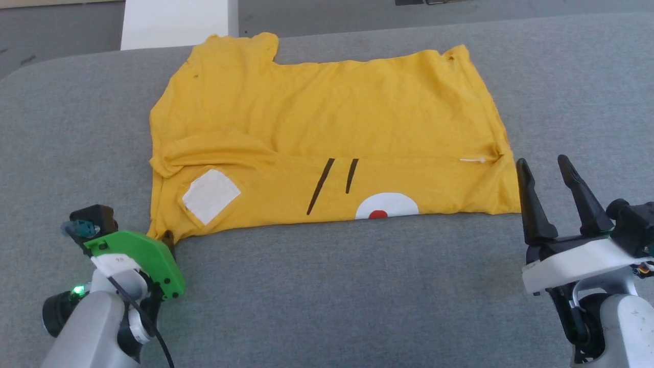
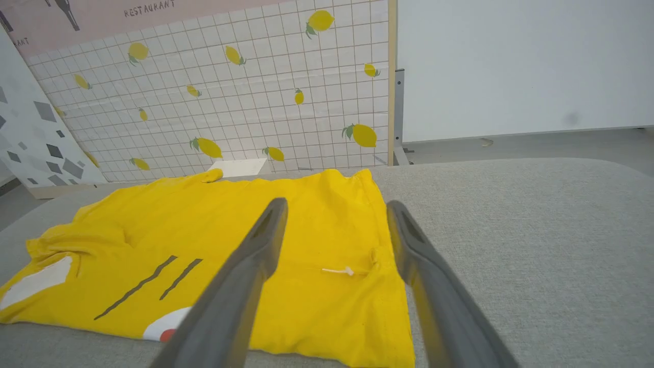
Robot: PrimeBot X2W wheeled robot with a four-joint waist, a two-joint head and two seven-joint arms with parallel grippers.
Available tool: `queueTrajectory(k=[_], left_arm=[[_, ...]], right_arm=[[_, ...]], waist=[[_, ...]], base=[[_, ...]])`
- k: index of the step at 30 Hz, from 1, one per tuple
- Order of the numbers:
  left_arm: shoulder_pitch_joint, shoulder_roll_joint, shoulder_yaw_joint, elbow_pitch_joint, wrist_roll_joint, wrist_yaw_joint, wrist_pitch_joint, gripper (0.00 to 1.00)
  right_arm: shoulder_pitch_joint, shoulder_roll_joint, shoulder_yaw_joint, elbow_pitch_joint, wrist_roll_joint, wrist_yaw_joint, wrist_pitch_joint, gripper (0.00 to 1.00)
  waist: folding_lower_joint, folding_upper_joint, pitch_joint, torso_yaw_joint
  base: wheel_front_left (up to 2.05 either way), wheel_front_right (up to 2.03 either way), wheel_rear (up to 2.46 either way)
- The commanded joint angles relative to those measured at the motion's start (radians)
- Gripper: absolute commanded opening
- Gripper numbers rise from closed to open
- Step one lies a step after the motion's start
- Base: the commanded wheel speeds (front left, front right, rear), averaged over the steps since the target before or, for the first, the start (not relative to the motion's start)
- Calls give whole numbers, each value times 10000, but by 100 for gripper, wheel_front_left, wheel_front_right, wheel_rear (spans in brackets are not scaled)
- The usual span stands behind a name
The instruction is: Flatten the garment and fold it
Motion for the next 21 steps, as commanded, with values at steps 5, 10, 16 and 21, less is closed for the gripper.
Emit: queueTrajectory(k=[5, 10, 16, 21], left_arm=[[215, 76, -410, 14, -298, -243, 958, 0], [252, 49, -468, -235, -330, -305, 916, 0], [119, 22, -573, -365, -259, -428, 731, 0], [-26, -18, -684, -385, -227, -548, 659, 0]], right_arm=[[124, -3, -25, 8, -222, -15, 22, 100], [-176, 142, -565, 402, -398, -15, 643, 100], [-1163, 471, -1573, 1800, -522, -15, 3551, 100], [-1980, 625, -2107, 2450, -783, -15, 6014, 100]], waist=[[0, -1, 9, -129], [0, -1, 44, 15], [0, -1, 178, 310], [0, -1, 360, 570]], base=[[0, 0, 0], [0, 0, 0], [0, 0, 0], [0, 0, 0]])
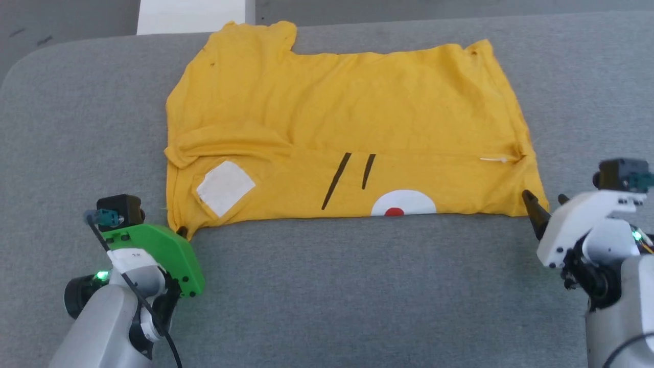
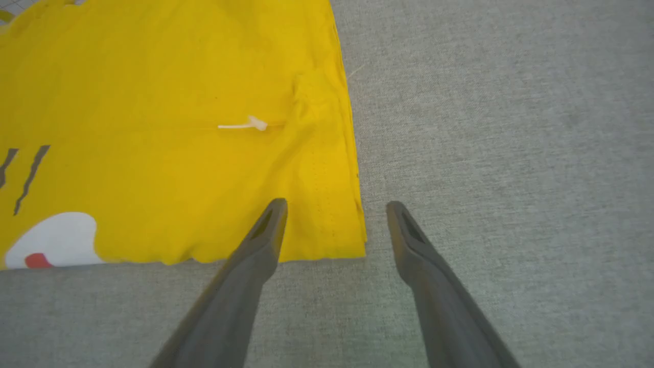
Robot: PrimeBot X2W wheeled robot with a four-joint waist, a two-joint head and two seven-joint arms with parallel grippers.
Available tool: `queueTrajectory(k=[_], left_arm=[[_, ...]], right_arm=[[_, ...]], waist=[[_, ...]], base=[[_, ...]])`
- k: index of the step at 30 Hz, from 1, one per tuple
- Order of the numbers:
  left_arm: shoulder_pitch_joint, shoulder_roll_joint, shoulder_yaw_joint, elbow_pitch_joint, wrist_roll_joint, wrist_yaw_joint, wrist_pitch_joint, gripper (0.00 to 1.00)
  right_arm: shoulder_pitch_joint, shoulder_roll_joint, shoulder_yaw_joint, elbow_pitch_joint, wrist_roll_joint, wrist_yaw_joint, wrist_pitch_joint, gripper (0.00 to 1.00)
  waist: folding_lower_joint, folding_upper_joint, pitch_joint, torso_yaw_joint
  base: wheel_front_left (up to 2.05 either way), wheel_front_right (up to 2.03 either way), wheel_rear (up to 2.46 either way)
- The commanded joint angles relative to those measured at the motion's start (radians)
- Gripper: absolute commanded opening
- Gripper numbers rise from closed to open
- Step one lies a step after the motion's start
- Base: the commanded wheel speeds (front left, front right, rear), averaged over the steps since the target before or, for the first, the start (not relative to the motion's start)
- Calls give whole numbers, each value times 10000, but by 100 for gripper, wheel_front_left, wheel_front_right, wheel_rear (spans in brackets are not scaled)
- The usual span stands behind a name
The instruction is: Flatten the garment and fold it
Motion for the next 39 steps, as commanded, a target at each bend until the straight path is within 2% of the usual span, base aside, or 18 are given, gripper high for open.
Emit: queueTrajectory(k=[1, 8, 9, 10, 11, 12, 13, 16, 18, 21, 25, 29, 33, 39], left_arm=[[95, -99, -154, 195, -57, -71, 58, 0], [-56, -177, -218, 204, -28, -185, -189, 0], [-69, -184, -228, 214, -27, -207, -225, 0], [-81, -188, -234, 227, -25, -228, -258, 0], [-100, -193, -243, 245, -22, -252, -299, 0], [-112, -204, -252, 256, -20, -274, -338, 0], [-125, -211, -259, 254, -3, -314, -433, 0], [-136, -225, -233, 234, 113, -405, -915, 0], [-109, -250, -118, 191, 277, -402, -1596, 0], [169, -183, -38, 33, 606, -279, -2436, 0], [920, 31, -32, -527, 867, -14, -2804, 0], [1956, 327, -91, -1398, 1037, 425, -2583, 0], [2874, 499, -277, -2300, 1073, 833, -2021, 0], [3470, 519, -602, -2398, 866, 782, -1544, 0]], right_arm=[[-305, 67, -73, 88, -205, -15, 534, 100], [-721, 116, -581, 9, -1018, -15, 3539, 100], [-749, 121, -596, -77, -1033, -15, 3833, 85], [-757, 123, -578, -160, -1063, -15, 4018, 48], [-755, 126, -563, -273, -1092, -15, 4174, 35], [-752, 127, -543, -374, -1091, -15, 4209, 15], [-749, 129, -526, -500, -1088, -15, 4147, 0], [-668, 131, -427, -733, -995, -15, 3731, 0], [-516, 131, -347, -876, -877, -15, 3150, 0], [-164, 90, -191, -1154, -757, -15, 2061, 0], [534, 0, -163, -1624, -522, -15, 1180, 0], [1431, -15, -331, -2311, -251, -15, 974, 0], [2393, 7, -569, -2964, -146, -15, 1261, 0], [3308, 58, -540, -2689, -4, -15, 1409, 0]], waist=[[1, 0, 155, 156], [1, 0, 410, 372], [1, 0, 434, 394], [1, 0, 452, 412], [1, 0, 471, 430], [1, 0, 479, 442], [1, 0, 475, 450], [1, 0, 367, 446], [1, 0, 182, 433], [1, 0, -232, 390], [1, 0, -719, 370], [1, 0, -1054, 359], [1, 0, -1125, 397], [1, 0, -924, 408]], base=[[0, 0, 0], [0, 0, 0], [0, 0, 0], [0, 0, 0], [0, 0, 0], [0, 0, 0], [0, 0, 0], [0, 0, 0], [0, 0, 0], [0, 0, 0], [0, 0, 0], [0, 0, 0], [0, 0, 0], [0, 0, 0]])
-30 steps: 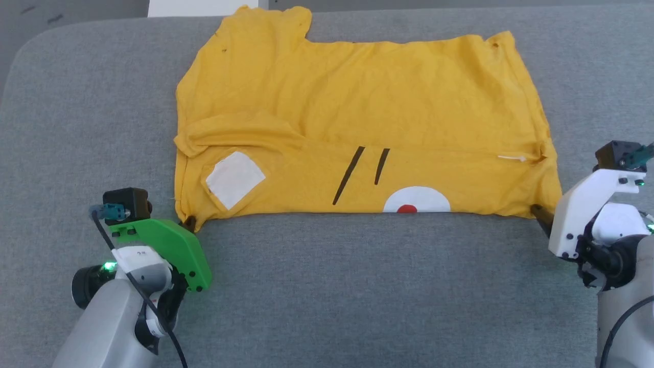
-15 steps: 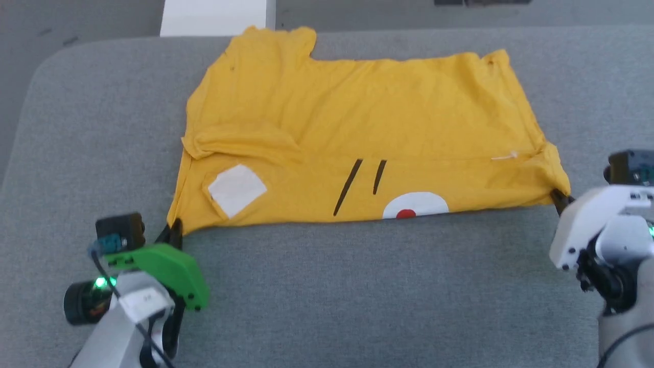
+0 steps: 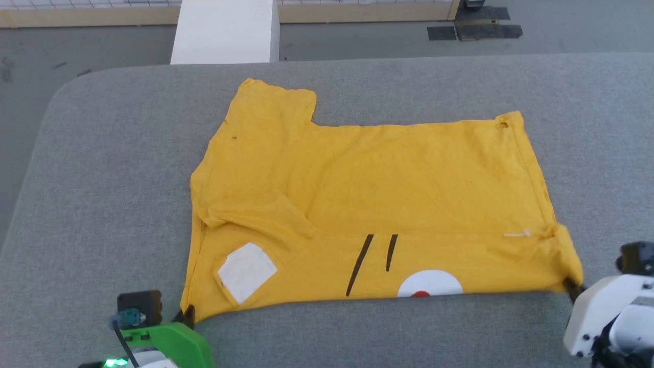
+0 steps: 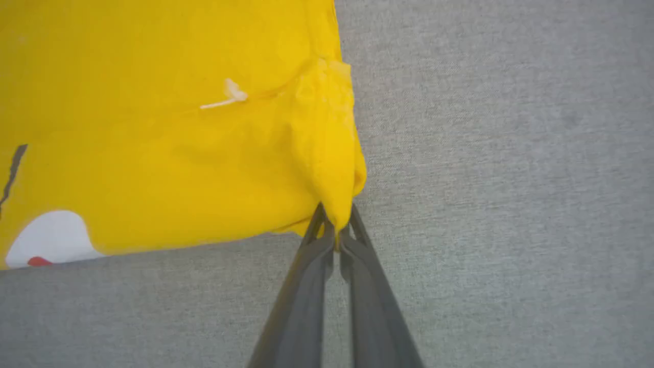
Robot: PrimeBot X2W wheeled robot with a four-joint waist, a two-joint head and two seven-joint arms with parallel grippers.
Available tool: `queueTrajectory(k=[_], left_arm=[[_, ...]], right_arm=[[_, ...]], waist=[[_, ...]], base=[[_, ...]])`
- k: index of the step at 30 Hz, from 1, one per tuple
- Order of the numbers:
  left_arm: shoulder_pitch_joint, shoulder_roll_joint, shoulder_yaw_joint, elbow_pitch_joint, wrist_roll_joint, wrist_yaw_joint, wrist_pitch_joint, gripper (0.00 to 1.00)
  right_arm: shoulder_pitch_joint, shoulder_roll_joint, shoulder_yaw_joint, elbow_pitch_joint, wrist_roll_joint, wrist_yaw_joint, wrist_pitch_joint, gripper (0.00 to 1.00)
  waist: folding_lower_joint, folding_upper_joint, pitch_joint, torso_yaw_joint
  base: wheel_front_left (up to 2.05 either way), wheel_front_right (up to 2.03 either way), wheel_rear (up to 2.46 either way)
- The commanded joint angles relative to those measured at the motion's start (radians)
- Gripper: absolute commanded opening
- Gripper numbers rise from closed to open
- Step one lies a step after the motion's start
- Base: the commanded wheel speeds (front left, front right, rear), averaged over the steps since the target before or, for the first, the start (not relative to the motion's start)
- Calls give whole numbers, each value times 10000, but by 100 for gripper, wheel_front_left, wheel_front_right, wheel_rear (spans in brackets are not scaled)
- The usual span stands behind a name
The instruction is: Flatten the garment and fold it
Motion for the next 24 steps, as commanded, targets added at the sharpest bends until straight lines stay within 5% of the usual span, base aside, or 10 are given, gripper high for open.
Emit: queueTrajectory(k=[1, 7, 8, 9, 10, 12, 24], left_arm=[[84, 93, -58, 246, 33, -86, 16, 0], [-214, -137, -232, 1095, -158, -568, -223, 0], [-250, -189, -236, 1187, -214, -610, -236, 21], [-290, -260, -210, 1260, -288, -642, -283, 63], [-321, -288, -194, 1299, -318, -668, -330, 100], [-399, -277, -173, 1312, -305, -755, -492, 100], [-2500, 475, 412, 346, 174, -1963, -2120, 100]], right_arm=[[96, 14, 92, 290, 41, -17, -20, 0], [-91, 34, 348, 1519, 116, -17, -433, 0], [-130, 35, 366, 1647, 131, -17, -477, 0], [-183, 37, 359, 1763, 179, -17, -573, 0], [-209, 39, 340, 1820, 230, -17, -650, 25], [-198, 23, 344, 1827, 315, -17, -883, 100], [-119, -618, 1119, 373, 861, -17, -4983, 100]], waist=[[0, 0, 151, -5], [0, 0, 406, -38], [0, 0, 415, -41], [0, 0, 411, -43], [0, 0, 393, -42], [0, 0, 318, -23], [0, 0, 519, -315]], base=[[0, 0, 0], [0, 0, 0], [0, 0, 0], [0, 0, 0], [0, 0, 0], [0, 0, 0], [0, 0, 0]])
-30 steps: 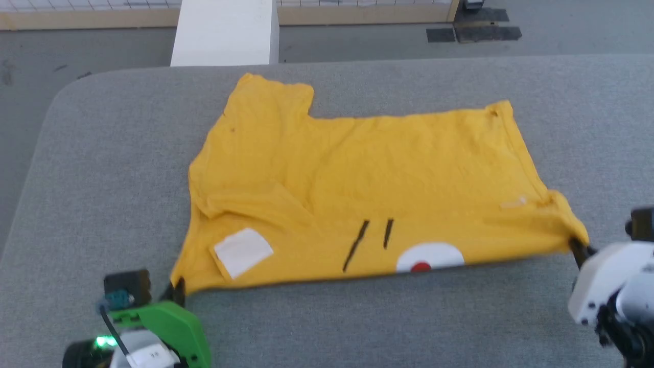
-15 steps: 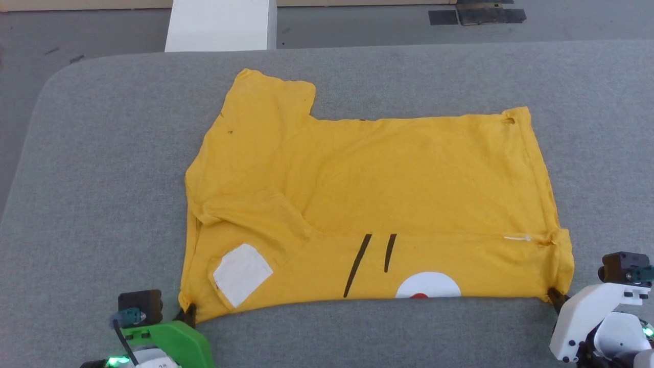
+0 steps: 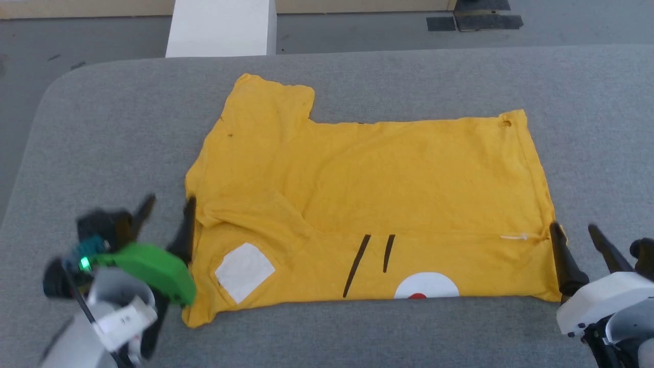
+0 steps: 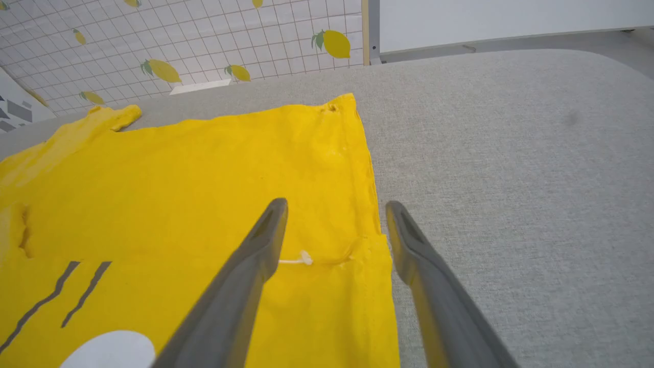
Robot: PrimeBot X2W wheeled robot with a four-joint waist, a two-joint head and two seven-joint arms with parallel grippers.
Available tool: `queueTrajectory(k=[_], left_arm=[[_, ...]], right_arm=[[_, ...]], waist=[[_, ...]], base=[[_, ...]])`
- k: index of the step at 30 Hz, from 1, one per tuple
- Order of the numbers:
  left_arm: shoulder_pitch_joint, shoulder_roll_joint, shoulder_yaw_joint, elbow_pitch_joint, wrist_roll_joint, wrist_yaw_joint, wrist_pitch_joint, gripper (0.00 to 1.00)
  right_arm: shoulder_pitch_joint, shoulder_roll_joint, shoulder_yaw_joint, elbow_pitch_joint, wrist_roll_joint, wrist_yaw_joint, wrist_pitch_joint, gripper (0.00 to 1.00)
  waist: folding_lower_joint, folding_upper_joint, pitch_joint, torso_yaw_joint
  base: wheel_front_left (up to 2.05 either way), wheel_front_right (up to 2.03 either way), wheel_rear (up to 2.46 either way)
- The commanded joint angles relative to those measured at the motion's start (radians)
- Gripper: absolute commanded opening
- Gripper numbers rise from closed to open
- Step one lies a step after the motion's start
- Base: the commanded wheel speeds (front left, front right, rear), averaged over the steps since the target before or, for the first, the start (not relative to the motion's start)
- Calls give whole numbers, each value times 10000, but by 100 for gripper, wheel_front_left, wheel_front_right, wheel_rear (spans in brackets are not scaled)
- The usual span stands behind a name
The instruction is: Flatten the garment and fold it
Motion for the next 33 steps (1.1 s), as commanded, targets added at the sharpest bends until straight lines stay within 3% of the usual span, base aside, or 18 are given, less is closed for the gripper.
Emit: queueTrajectory(k=[1, 9, 18, 23, 33], left_arm=[[-713, 229, 113, -56, 183, -224, -130, 100], [-4489, 826, 193, 1109, 390, -1401, 534, 100], [-7763, 1064, -94, 3175, 247, -1956, 2952, 100], [-8823, 1016, -112, 3946, -77, -1790, 4518, 100], [-9587, 1269, -211, 4754, -19, -277, 7329, 100]], right_arm=[[-235, -131, 234, -157, 197, -15, -534, 100], [-1554, -966, 1602, -390, 414, -15, -2374, 100], [-2876, -1082, 2495, -496, 481, -15, -2677, 100], [-3225, -882, 2756, -657, 417, -15, -2722, 100], [-3340, -530, 2897, -959, 336, -15, -3327, 100]], waist=[[0, 0, 516, -347], [0, 0, 2070, -1155], [0, 0, 3474, -2135], [0, 0, 3933, -2522], [0, 0, 4371, -3106]], base=[[0, 0, 0], [0, 0, 0], [0, 0, 0], [0, 0, 0], [0, 0, 0]])
